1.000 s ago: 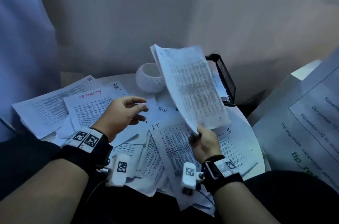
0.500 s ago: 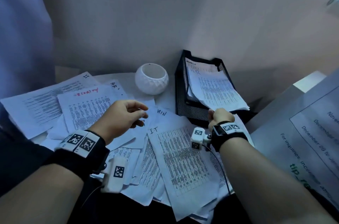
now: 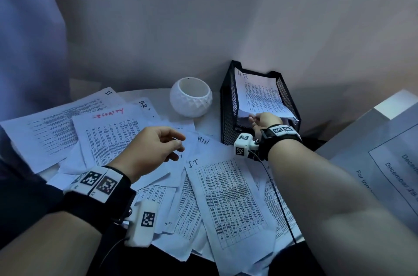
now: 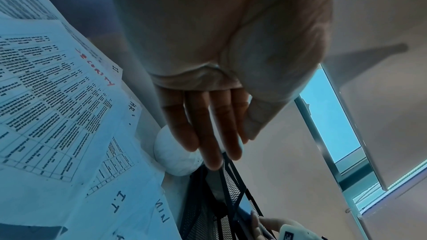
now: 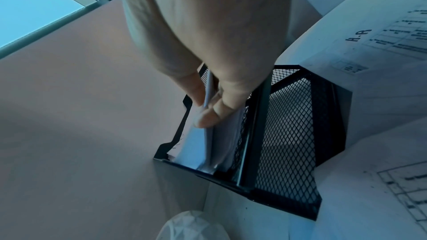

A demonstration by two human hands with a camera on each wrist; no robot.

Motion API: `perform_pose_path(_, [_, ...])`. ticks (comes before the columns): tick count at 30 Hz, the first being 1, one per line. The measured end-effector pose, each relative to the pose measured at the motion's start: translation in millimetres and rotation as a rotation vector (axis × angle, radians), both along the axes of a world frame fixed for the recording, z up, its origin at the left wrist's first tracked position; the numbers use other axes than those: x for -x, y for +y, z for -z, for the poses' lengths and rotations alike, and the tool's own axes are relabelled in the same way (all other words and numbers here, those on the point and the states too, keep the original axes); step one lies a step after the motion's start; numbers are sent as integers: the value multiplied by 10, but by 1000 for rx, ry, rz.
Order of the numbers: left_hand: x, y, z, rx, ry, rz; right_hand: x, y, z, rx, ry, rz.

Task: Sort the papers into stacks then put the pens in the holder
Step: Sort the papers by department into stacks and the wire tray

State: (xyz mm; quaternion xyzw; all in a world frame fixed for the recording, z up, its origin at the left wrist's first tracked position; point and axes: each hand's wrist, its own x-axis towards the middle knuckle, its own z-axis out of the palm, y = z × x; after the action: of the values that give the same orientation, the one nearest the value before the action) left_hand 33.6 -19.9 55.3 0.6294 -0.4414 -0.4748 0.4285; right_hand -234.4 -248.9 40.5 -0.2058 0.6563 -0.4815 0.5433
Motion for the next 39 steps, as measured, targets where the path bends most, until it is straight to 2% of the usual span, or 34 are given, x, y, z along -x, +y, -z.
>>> perform_pose_path(5, [-7, -6, 26, -3, -19, -1, 24, 282, 84, 58, -25, 109])
perform_pose_path(7, [-10, -2, 37, -4, -30, 4, 80, 477, 142, 86, 57, 113])
perform_pose_path(11, [-8, 10, 72, -3, -57, 20, 262, 948, 505, 111, 484, -48])
perform_pose_path(14, [11, 29, 99, -13, -72, 25, 428, 1316, 845, -8, 728, -219])
perform_pose_path(18, [45, 76, 152, -17, -102, 38, 565, 1639, 1167, -217, 827, -523])
perform_pose_path(21, [81, 121, 200, -25, -124, 53, 617, 1715, 1249, -239, 938, -535])
perform_pose_path(24, [123, 173, 241, -45, -141, 61, 646, 1702, 1224, -175, 1022, -558])
perform_pose_path(26, [143, 203, 276, -62, -145, 68, 654, 1736, 1124, -55, 960, -536])
perform_pose_path(29, [161, 218, 362, -81, -174, 71, 672, 1830, 954, 146, 727, -468])
perform_pose_path(31, [167, 216, 427, -93, -197, 47, 632, 1892, 811, 225, 534, -429])
perform_pose_path(33, [187, 221, 476, -110, -186, 27, 561, 1934, 713, 272, 267, -378])
perform_pose_path(35, [223, 238, 488, -135, -126, 38, 458, 1965, 656, 302, -16, -331])
perform_pose_path(36, [244, 239, 510, -138, -98, 54, 396, 1979, 649, 300, -100, -313])
perform_pose_path(39, [309, 224, 589, -114, -115, 76, 258, 2016, 707, 232, -132, -294])
